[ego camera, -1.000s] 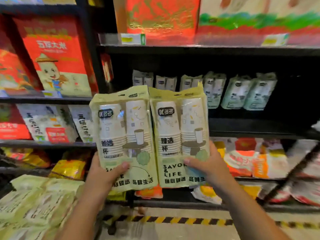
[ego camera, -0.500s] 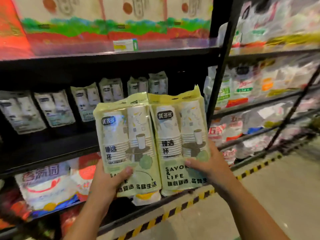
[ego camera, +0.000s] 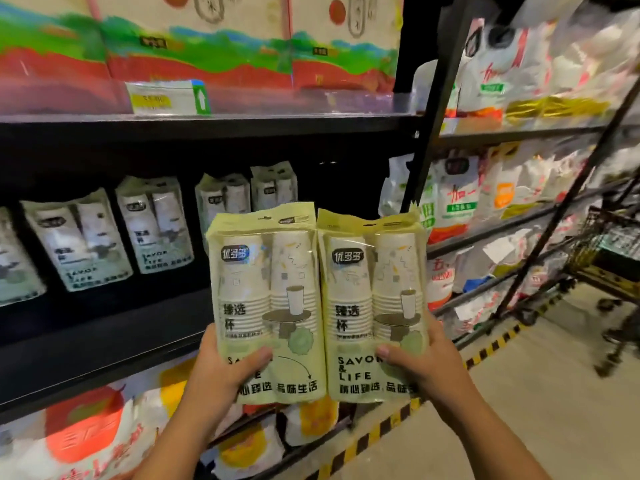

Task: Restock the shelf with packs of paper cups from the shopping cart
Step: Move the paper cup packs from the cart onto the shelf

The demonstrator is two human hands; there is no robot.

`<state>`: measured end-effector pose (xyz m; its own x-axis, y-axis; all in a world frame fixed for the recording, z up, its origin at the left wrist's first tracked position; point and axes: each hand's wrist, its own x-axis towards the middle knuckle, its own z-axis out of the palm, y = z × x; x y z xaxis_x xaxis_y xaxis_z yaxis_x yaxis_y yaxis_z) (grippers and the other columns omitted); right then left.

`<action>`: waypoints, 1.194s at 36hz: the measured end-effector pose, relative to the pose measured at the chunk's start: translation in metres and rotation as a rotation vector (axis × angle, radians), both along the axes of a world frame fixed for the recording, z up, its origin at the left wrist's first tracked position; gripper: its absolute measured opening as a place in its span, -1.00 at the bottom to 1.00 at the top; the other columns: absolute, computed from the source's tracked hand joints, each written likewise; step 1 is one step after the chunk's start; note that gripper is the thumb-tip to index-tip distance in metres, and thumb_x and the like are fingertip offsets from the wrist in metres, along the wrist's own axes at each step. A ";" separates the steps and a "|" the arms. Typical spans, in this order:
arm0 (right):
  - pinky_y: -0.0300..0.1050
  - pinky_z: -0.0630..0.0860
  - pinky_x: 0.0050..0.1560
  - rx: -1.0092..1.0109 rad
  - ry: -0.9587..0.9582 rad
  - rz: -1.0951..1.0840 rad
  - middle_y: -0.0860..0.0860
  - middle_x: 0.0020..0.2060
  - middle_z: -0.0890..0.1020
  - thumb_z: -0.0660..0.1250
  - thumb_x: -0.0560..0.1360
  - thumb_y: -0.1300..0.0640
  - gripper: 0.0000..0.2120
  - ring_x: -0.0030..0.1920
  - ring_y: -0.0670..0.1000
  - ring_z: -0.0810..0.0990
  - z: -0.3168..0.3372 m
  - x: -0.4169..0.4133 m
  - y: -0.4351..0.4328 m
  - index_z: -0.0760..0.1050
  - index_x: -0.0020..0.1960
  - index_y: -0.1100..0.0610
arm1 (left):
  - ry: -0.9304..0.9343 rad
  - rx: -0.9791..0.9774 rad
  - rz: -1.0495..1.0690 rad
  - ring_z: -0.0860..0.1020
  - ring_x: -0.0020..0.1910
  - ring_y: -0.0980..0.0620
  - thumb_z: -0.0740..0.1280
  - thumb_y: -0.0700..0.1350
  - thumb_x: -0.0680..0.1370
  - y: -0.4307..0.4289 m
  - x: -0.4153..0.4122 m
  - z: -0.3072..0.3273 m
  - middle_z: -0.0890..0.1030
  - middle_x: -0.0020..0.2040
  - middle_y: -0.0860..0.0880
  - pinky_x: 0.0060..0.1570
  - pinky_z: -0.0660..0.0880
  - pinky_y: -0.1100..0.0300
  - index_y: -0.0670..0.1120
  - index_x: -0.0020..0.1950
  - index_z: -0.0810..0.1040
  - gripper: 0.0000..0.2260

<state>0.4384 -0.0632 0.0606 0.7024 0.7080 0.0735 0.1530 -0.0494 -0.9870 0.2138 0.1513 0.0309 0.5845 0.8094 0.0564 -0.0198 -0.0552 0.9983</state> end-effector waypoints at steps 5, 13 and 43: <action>-0.14 0.64 -0.05 -0.056 -0.061 -0.066 -0.13 0.03 0.73 0.66 0.15 -0.06 -0.35 0.01 -0.08 0.72 0.006 0.037 0.061 0.54 0.20 -0.11 | -0.050 0.018 -0.006 0.67 0.13 -0.07 0.64 0.15 0.19 0.066 0.045 0.002 0.69 0.17 -0.03 0.13 0.59 -0.25 0.04 0.32 0.49 -0.25; -0.14 0.65 -0.07 -0.108 -0.099 -0.089 -0.13 0.01 0.73 0.67 0.22 -0.02 -0.44 -0.01 -0.09 0.72 -0.005 0.084 0.155 0.57 0.17 -0.09 | -0.086 0.057 -0.030 0.65 0.19 -0.06 0.63 0.10 0.23 0.155 0.089 0.002 0.67 0.22 -0.04 0.20 0.56 -0.21 -0.01 0.35 0.46 -0.25; 0.06 0.65 0.04 -0.170 -0.182 0.088 -0.01 0.08 0.67 0.61 0.31 0.08 -0.50 0.08 -0.02 0.67 -0.092 0.270 0.316 0.51 0.17 -0.13 | 0.414 0.075 0.300 0.67 -0.24 0.29 0.68 -0.23 0.26 0.231 0.237 -0.069 0.71 -0.26 0.23 -0.29 0.52 0.38 -0.03 -0.10 0.71 -0.71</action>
